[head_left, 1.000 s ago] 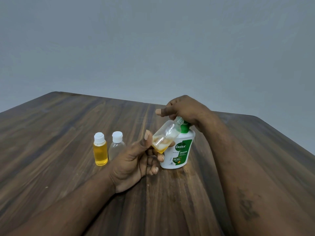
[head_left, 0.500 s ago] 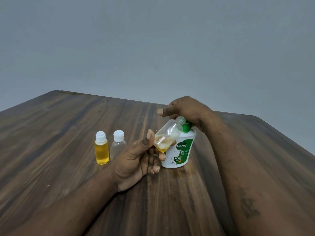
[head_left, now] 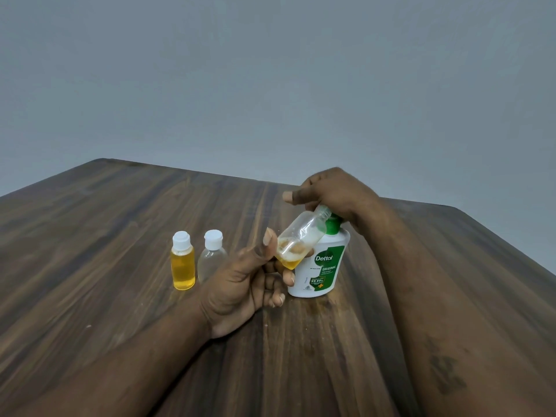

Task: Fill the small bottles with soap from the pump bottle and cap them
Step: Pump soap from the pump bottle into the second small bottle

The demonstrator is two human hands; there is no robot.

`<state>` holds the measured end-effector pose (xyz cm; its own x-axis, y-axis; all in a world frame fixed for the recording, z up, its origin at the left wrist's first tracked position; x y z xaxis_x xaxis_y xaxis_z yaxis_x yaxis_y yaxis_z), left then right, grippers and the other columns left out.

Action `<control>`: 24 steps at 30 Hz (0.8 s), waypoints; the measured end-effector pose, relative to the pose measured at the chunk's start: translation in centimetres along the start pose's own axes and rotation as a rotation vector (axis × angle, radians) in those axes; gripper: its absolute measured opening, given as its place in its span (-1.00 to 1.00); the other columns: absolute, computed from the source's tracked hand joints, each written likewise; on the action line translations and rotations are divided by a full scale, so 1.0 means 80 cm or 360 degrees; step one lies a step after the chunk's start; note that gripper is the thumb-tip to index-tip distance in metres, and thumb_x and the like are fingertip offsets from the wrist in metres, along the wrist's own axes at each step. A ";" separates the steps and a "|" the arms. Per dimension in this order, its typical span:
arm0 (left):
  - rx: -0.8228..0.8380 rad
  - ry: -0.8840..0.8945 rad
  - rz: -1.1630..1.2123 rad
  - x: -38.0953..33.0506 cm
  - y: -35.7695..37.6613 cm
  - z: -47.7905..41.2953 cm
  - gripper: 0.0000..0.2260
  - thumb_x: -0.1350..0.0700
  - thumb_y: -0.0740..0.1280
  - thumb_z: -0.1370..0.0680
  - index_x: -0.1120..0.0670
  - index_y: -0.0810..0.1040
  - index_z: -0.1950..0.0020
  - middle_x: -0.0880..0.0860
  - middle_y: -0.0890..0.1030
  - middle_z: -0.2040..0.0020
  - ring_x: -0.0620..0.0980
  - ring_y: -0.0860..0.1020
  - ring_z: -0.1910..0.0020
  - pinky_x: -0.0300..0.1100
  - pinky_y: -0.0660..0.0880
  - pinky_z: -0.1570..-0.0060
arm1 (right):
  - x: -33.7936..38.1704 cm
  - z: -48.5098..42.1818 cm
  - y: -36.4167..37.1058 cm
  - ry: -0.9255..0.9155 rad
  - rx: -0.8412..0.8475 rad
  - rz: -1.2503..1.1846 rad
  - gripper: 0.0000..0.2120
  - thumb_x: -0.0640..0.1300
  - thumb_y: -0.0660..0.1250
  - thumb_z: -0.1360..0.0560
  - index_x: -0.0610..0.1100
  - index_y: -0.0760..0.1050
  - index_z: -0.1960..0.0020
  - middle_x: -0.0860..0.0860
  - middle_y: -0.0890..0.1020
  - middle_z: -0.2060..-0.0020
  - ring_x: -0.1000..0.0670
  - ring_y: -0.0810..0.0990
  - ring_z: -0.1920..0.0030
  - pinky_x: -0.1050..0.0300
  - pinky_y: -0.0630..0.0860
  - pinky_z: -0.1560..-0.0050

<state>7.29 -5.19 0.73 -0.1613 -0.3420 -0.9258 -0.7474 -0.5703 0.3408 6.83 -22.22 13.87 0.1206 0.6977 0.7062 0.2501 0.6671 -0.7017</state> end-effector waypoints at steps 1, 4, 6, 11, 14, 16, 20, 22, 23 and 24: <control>-0.0004 -0.0003 -0.0007 0.000 0.000 0.000 0.26 -0.39 0.61 -0.12 0.53 0.26 -0.39 0.06 0.58 0.28 -0.09 0.57 0.38 -0.24 0.52 0.40 | -0.002 0.001 0.001 0.0044 0.0050 -0.0003 -0.70 0.08 0.58 -0.44 -0.12 0.59 0.21 0.02 0.63 0.27 0.01 0.58 0.24 0.11 0.46 0.14; -0.0023 -0.0002 -0.0010 -0.002 0.001 0.001 0.28 -0.37 0.63 -0.10 0.53 0.24 -0.41 0.06 0.59 0.28 -0.09 0.58 0.38 -0.24 0.52 0.40 | 0.000 0.002 0.000 0.0031 0.0059 -0.0014 -0.70 0.08 0.56 -0.45 -0.10 0.57 0.23 0.04 0.62 0.30 0.03 0.56 0.28 0.09 0.45 0.15; -0.0017 -0.0005 -0.0010 -0.001 0.002 0.000 0.28 -0.38 0.63 -0.09 0.53 0.25 -0.41 0.05 0.59 0.29 -0.09 0.58 0.38 -0.24 0.53 0.40 | 0.001 0.003 -0.003 -0.0013 -0.0012 -0.0029 -0.69 0.11 0.55 -0.46 -0.09 0.57 0.23 0.05 0.63 0.31 0.04 0.56 0.28 0.06 0.46 0.11; -0.0006 -0.0013 -0.0023 -0.001 0.002 -0.001 0.22 -0.40 0.59 -0.16 0.55 0.28 -0.36 0.07 0.57 0.28 -0.08 0.56 0.38 -0.23 0.52 0.39 | 0.009 0.005 -0.010 -0.0220 -0.0319 0.0054 -0.67 0.15 0.56 -0.45 -0.10 0.61 0.19 0.06 0.66 0.32 0.10 0.59 0.25 0.17 0.42 0.24; -0.0010 -0.0034 -0.0047 0.001 0.001 -0.002 0.18 -0.41 0.56 -0.21 0.54 0.28 -0.35 0.10 0.55 0.25 -0.06 0.55 0.37 -0.21 0.51 0.38 | 0.006 0.002 -0.005 -0.0166 -0.0187 -0.0012 -0.70 0.12 0.57 -0.45 -0.10 0.60 0.19 0.05 0.65 0.33 0.07 0.58 0.26 0.11 0.46 0.16; -0.0018 -0.0044 -0.0028 0.002 -0.001 -0.002 0.20 -0.40 0.58 -0.18 0.51 0.28 -0.39 0.09 0.56 0.25 -0.07 0.56 0.37 -0.21 0.52 0.39 | -0.001 0.000 0.000 -0.0024 0.0005 -0.0064 -0.71 0.08 0.57 -0.45 -0.10 0.57 0.19 0.04 0.63 0.30 0.04 0.56 0.27 0.08 0.46 0.12; -0.0014 -0.0033 -0.0014 0.002 -0.002 -0.004 0.18 -0.39 0.58 -0.20 0.53 0.27 -0.37 0.11 0.54 0.25 -0.06 0.55 0.37 -0.22 0.51 0.38 | -0.005 0.000 0.001 0.0052 0.0093 -0.0113 -0.70 0.07 0.58 -0.44 -0.12 0.58 0.19 0.03 0.61 0.28 0.04 0.55 0.29 0.12 0.43 0.19; 0.0007 -0.0055 0.0011 0.003 -0.002 -0.005 0.15 -0.38 0.56 -0.24 0.56 0.27 -0.32 0.14 0.50 0.25 -0.05 0.52 0.38 -0.21 0.50 0.39 | -0.002 0.002 -0.001 0.0030 0.0071 -0.0120 -0.71 0.08 0.56 -0.45 -0.13 0.59 0.18 0.01 0.62 0.27 0.05 0.55 0.28 0.12 0.43 0.20; 0.0025 -0.0069 0.0024 0.003 -0.001 -0.005 0.13 -0.37 0.55 -0.25 0.57 0.26 -0.30 0.15 0.48 0.25 -0.04 0.51 0.38 -0.20 0.49 0.39 | 0.000 0.003 -0.003 0.0008 0.0047 -0.0120 -0.71 0.09 0.56 -0.46 -0.12 0.60 0.18 0.01 0.63 0.27 0.05 0.56 0.28 0.12 0.43 0.20; 0.0039 -0.0080 0.0040 0.003 0.000 -0.006 0.12 -0.36 0.55 -0.27 0.57 0.26 -0.29 0.16 0.47 0.24 -0.04 0.51 0.38 -0.20 0.49 0.38 | 0.001 0.004 -0.004 -0.0027 0.0006 -0.0111 -0.70 0.10 0.56 -0.45 -0.11 0.59 0.19 0.02 0.63 0.28 0.06 0.56 0.28 0.13 0.43 0.21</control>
<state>7.56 -5.58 0.58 -0.2119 -0.3180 -0.9241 -0.7581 -0.5432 0.3608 6.47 -22.29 14.15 0.0866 0.6540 0.7515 0.2538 0.7150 -0.6514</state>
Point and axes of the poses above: each hand's wrist, its own z-axis away from the middle knuckle, its own y-axis out of the palm, x = y × z, the point moved 2 cm from there along -z, towards the middle knuckle
